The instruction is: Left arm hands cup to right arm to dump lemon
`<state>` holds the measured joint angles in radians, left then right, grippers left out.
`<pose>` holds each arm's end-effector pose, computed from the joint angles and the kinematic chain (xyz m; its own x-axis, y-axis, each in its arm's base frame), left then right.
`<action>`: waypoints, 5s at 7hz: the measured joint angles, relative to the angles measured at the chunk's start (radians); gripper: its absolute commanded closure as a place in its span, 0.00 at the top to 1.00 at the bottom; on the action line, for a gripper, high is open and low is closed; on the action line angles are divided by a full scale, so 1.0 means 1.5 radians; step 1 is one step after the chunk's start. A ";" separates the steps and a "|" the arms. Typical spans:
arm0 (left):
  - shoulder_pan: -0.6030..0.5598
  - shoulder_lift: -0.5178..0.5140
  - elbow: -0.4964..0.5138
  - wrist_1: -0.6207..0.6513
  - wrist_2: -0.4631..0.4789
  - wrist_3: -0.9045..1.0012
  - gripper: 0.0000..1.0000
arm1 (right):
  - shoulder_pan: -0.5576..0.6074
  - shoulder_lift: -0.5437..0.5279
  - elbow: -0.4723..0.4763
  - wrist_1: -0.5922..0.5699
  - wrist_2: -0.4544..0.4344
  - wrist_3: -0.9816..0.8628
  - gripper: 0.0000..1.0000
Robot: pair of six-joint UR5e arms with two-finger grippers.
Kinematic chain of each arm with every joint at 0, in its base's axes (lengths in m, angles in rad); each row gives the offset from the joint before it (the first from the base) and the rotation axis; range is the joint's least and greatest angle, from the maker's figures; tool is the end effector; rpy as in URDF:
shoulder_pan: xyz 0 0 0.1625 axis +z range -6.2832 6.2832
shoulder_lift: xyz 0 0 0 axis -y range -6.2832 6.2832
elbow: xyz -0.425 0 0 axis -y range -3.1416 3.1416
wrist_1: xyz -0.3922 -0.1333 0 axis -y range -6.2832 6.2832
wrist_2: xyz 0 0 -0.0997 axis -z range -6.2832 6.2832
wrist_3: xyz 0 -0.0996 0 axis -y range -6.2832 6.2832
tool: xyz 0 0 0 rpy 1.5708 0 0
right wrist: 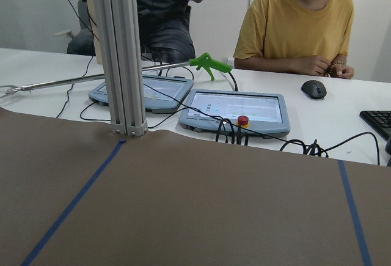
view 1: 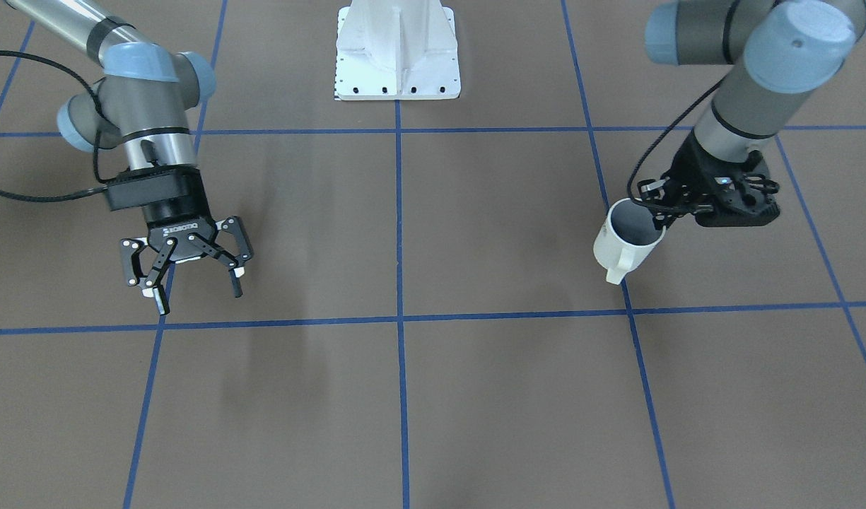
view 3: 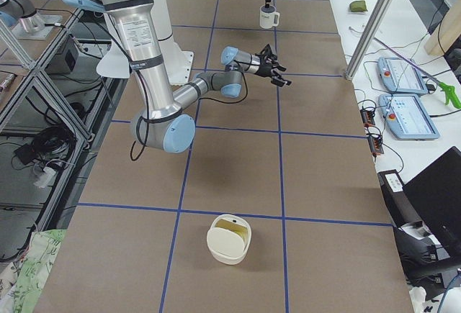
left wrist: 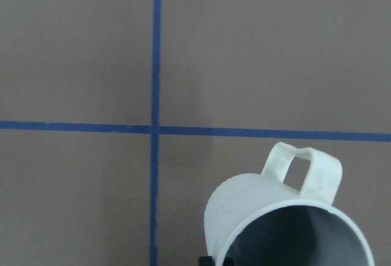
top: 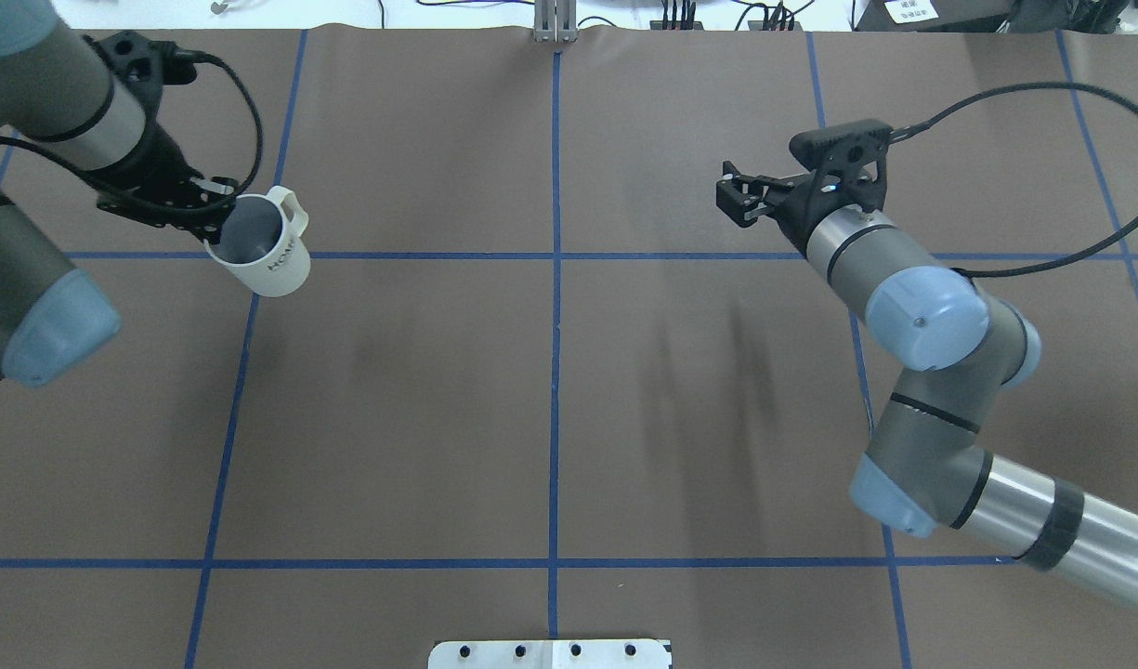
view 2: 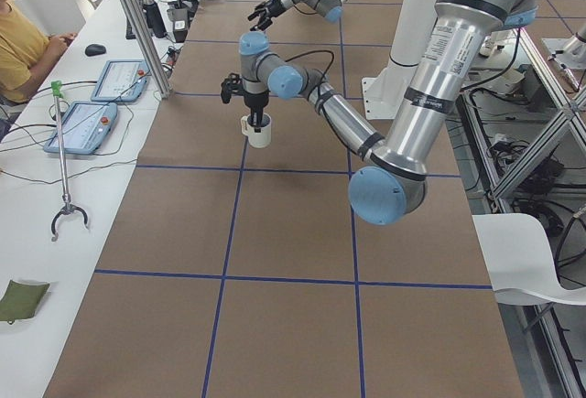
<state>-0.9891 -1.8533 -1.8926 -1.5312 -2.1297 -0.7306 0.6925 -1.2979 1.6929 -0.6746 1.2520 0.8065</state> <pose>0.2463 -0.5210 0.3658 0.7212 0.0525 -0.6907 0.0230 0.9948 0.0997 -0.3529 -0.5065 0.3511 0.7334 -0.2455 0.6340 -0.4581 0.5107 0.7276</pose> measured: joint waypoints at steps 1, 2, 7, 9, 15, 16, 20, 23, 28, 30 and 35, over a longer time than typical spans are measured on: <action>-0.018 0.049 0.005 -0.030 -0.001 0.055 0.00 | 0.061 -0.015 0.010 -0.014 0.092 -0.023 1.00; -0.029 0.091 0.015 -0.069 -0.008 0.094 0.00 | 0.135 -0.021 0.016 -0.047 0.211 -0.054 1.00; -0.076 0.177 0.125 -0.234 -0.108 0.147 1.00 | 0.420 -0.086 0.072 -0.432 0.633 -0.443 1.00; -0.097 0.195 0.119 -0.235 -0.129 0.148 1.00 | 0.432 -0.103 0.089 -0.533 0.647 -0.531 1.00; -0.229 0.195 0.115 -0.189 -0.133 0.283 1.00 | 0.469 -0.171 0.087 -0.572 0.709 -0.541 1.00; -0.249 0.185 0.116 -0.145 -0.133 0.309 1.00 | 0.475 -0.175 0.084 -0.573 0.709 -0.537 1.00; -0.293 0.098 0.120 0.041 -0.146 0.358 1.00 | 0.491 -0.147 0.052 -0.615 0.709 -0.533 1.00; -0.298 0.094 0.119 0.052 -0.146 0.369 1.00 | 0.493 -0.128 0.042 -0.629 0.707 -0.532 1.00; -0.300 0.094 0.120 0.047 -0.149 0.362 1.00 | 0.493 -0.119 0.041 -0.625 0.705 -0.532 1.00; -0.299 0.091 0.117 0.047 -0.149 0.363 1.00 | 0.492 -0.114 0.041 -0.625 0.704 -0.532 1.00; -0.337 0.099 0.118 0.030 -0.163 0.366 1.00 | 0.496 -0.110 0.045 -0.623 0.706 -0.532 1.00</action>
<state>-1.4942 -1.7053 -1.7150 -1.4861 -2.3740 -0.1812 1.4363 -1.4631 1.7609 -1.6097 2.3115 0.0092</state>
